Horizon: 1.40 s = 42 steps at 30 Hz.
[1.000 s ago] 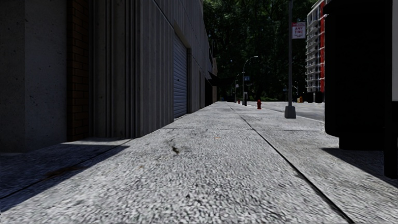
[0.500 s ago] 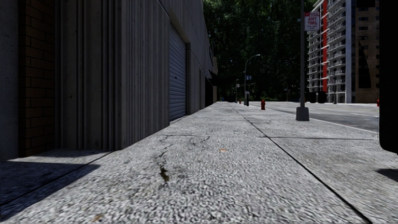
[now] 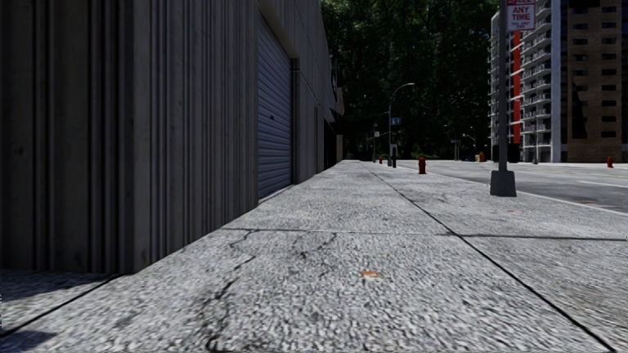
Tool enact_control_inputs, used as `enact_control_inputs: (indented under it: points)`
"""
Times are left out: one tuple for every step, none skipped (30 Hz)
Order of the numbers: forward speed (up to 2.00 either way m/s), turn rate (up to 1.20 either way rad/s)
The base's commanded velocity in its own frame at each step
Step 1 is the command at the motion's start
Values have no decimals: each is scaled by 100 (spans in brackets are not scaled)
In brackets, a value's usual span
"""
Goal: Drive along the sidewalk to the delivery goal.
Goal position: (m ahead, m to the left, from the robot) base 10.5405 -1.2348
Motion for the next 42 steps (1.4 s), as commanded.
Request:
enact_control_inputs:
  points:
    - [200,0]
    - [200,0]
    - [200,0]
    - [200,0]
    - [200,0]
    - [200,-1]
    - [200,-1]
    - [200,-22]
    - [200,-34]
    - [200,-42]
    - [200,-42]
    - [200,-44]
    - [200,-41]
    - [200,-19]
    - [200,-19]
    - [200,0]
    - [200,0]
    - [200,0]
    - [200,0]
    - [200,0]
    - [200,0]
    - [200,0]
    - [200,0]
    - [200,0]
    - [200,0]
    - [200,0]
    - [200,0]
    - [200,0]
    - [200,-3]
    - [200,-27]
    - [200,-27]
    - [200,-45]
    - [200,-51]
    - [200,-52]
    - [200,-52]
    - [200,-48]
    - [200,-21]
    - [200,0]
    - [200,0]
    - [200,0]
    - [200,0]
    - [200,0]
